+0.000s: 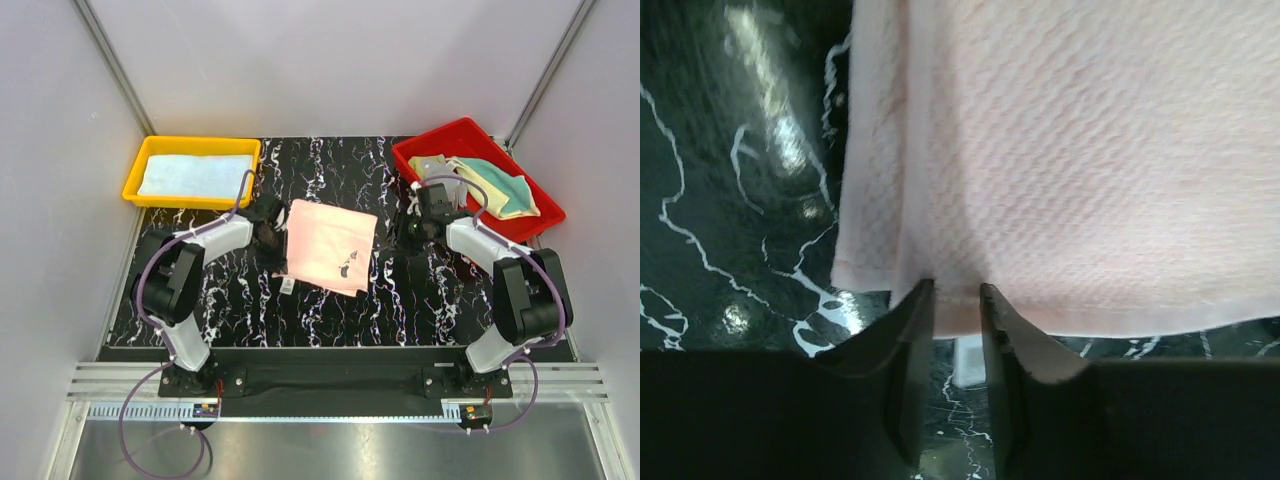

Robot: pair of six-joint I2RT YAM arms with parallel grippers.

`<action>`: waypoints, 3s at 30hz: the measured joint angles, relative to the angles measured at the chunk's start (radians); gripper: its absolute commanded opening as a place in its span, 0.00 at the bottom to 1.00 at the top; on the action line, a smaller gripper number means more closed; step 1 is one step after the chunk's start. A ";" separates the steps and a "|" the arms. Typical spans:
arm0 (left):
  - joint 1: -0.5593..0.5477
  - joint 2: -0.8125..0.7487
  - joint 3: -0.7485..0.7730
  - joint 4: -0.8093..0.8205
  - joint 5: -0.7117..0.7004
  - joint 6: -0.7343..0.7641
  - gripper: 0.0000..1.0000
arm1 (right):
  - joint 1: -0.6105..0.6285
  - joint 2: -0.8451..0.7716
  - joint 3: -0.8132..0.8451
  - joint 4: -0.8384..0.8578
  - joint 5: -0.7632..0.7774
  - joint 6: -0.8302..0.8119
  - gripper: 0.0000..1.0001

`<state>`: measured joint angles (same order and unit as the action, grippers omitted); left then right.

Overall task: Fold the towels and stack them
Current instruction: Fold the towel

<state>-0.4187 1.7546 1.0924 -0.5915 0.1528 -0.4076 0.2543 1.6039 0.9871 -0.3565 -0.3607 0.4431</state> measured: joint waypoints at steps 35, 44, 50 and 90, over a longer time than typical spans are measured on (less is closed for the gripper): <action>-0.185 -0.429 -0.431 0.132 -0.098 -0.420 0.53 | 0.054 -0.096 -0.264 0.083 -0.050 0.190 0.46; -0.135 -0.439 -0.496 0.230 -0.073 -0.502 0.54 | 0.089 -0.095 -0.351 0.183 -0.043 0.336 0.46; -0.132 -0.450 -0.517 0.270 -0.065 -0.528 0.53 | 0.111 -0.092 -0.364 0.237 -0.032 0.388 0.42; -0.051 -0.537 -0.624 0.340 -0.024 -0.691 0.42 | 0.119 -0.048 -0.388 0.365 -0.050 0.426 0.32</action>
<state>-0.4694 1.2171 0.4683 -0.2516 0.1291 -1.0988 0.3733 1.5555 0.5995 0.0090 -0.4107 0.8688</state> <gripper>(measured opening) 0.438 0.318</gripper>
